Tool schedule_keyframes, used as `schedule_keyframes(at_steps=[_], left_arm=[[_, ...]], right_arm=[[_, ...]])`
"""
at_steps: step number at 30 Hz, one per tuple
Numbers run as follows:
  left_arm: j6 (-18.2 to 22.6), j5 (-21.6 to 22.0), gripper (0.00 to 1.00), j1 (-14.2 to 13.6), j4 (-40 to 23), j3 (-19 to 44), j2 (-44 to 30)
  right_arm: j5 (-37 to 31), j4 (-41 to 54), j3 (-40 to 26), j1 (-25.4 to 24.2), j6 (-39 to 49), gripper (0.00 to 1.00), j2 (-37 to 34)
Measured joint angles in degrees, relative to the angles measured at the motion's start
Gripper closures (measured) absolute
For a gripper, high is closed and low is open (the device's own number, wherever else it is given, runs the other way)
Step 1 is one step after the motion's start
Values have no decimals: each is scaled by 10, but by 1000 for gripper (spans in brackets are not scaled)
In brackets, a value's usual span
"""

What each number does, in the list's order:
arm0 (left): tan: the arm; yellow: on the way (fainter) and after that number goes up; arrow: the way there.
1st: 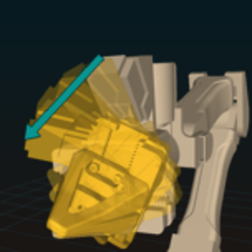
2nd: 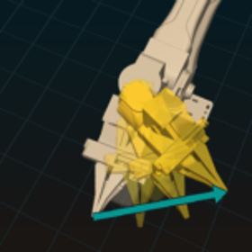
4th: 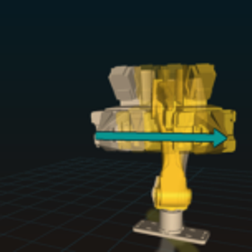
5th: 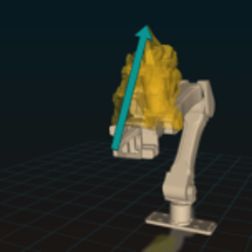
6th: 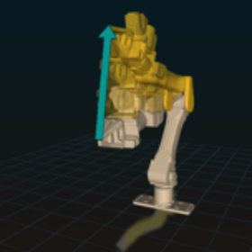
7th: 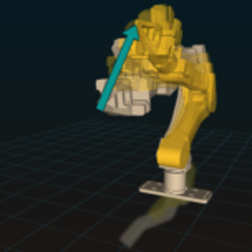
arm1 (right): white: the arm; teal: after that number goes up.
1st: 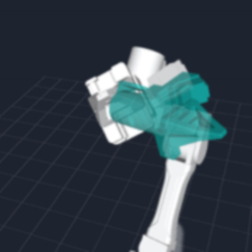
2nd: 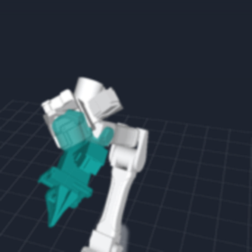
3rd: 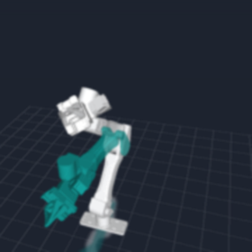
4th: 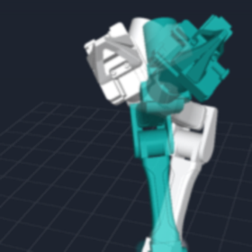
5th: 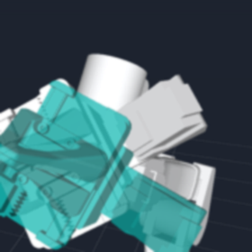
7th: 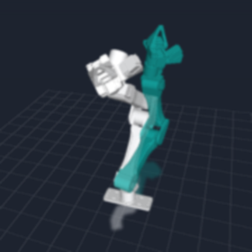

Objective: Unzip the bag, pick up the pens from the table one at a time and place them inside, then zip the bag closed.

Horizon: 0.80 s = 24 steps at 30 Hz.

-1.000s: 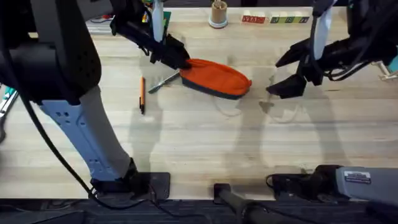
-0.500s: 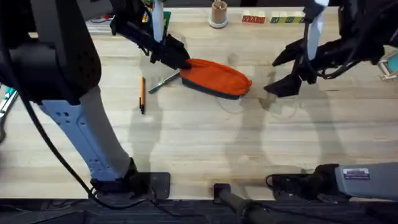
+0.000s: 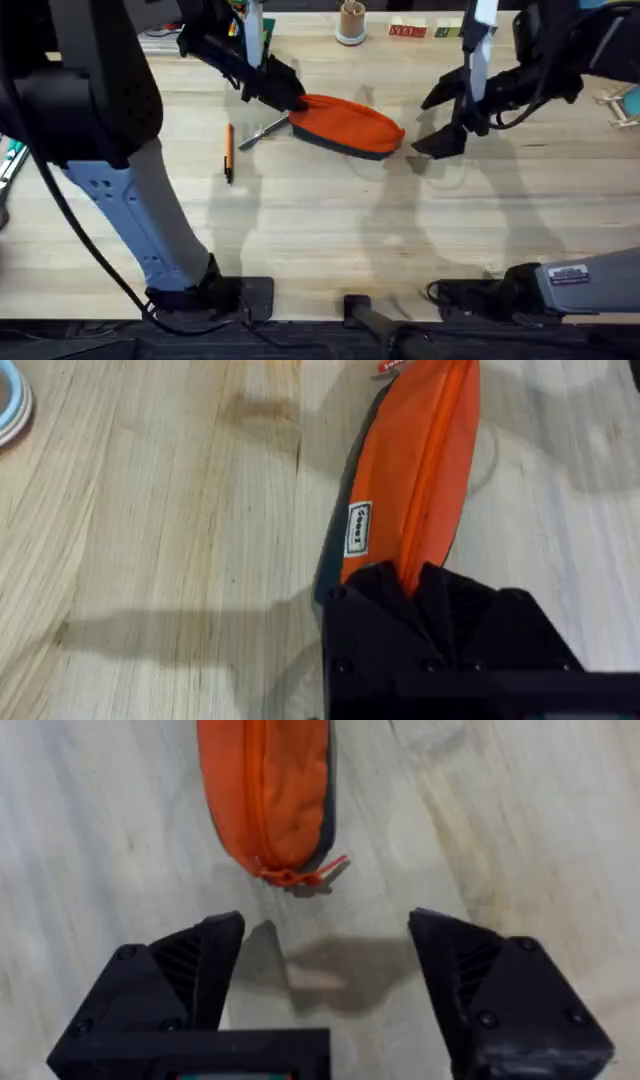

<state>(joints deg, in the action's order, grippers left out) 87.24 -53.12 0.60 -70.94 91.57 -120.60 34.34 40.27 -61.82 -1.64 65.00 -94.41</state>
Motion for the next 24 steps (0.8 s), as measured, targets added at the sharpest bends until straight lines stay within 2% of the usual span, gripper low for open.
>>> schedule_keyframes(at_steps=[9, 18, 24], left_arm=[[0, 0, 958, 0, 0, 0, 0], [0, 0, 959, 0, 0, 0, 0], [0, 0, 959, 0, 0, 0, 0]], right_arm=[[0, -59, 0, 24, 15, 5, -1], [0, -62, -1, 41, 20, 21, -3], [0, -62, -1, 41, 32, 13, -42]])
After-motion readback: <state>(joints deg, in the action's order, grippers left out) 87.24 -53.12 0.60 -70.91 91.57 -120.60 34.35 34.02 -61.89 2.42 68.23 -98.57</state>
